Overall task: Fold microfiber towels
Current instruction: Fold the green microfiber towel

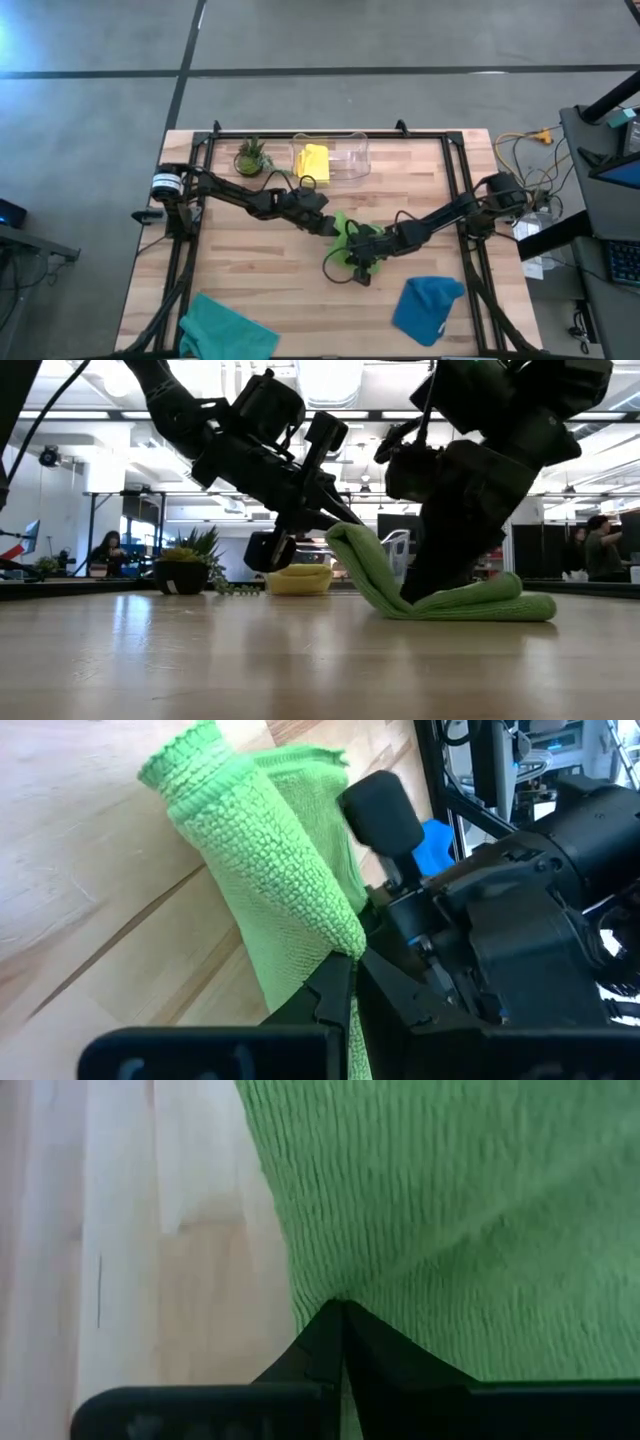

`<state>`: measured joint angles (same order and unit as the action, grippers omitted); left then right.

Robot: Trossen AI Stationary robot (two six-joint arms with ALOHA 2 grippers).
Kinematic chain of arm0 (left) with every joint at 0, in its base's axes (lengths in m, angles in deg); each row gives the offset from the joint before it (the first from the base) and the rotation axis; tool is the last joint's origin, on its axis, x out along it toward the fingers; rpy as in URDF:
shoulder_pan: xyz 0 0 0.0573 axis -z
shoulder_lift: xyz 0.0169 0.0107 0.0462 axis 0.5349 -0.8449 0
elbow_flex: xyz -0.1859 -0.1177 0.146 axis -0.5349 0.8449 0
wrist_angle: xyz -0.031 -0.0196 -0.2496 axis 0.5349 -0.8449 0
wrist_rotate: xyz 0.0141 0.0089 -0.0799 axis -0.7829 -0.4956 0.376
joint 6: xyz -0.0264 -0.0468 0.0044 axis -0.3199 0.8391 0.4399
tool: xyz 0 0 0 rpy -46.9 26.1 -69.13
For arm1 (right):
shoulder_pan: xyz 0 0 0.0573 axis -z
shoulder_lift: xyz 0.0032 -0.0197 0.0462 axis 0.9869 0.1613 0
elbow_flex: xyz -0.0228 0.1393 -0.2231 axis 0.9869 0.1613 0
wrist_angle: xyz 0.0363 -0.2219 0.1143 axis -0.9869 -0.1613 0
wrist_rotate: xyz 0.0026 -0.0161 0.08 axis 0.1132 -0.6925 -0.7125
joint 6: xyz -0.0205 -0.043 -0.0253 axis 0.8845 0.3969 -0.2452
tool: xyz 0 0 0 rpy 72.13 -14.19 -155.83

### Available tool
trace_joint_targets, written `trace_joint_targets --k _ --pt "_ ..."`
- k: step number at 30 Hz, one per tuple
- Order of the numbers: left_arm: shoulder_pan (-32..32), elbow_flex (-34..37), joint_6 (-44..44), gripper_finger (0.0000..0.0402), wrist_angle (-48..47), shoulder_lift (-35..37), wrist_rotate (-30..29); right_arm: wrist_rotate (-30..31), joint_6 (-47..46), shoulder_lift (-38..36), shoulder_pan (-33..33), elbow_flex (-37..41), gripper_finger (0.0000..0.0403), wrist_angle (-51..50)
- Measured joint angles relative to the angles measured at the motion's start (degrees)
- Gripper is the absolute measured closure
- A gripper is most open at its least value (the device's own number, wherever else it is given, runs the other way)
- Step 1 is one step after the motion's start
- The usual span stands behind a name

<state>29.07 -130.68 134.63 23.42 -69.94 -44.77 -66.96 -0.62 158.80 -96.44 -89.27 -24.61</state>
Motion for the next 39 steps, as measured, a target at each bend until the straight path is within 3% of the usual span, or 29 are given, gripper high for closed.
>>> trace_joint_targets --k 8,21,34,39 --pt "0.0 0.9 -0.1 0.0402 -0.1 0.0 0.7 6.2 -1.5 -3.2 0.8 0.2 0.0394 -3.9" --pt "0.0 1.2 -0.1 0.0402 0.3 0.0 1.3 4.5 0.3 1.8 5.6 -2.7 0.0394 -3.6" --pt "0.0 1.2 -0.1 0.0401 0.6 0.0 1.8 5.1 0.2 -1.7 6.3 -2.7 0.0394 -10.4" --pt "0.0 1.2 0.0 0.0401 2.0 0.1 2.2 8.2 0.1 -0.8 6.5 -2.7 0.0394 -10.1"
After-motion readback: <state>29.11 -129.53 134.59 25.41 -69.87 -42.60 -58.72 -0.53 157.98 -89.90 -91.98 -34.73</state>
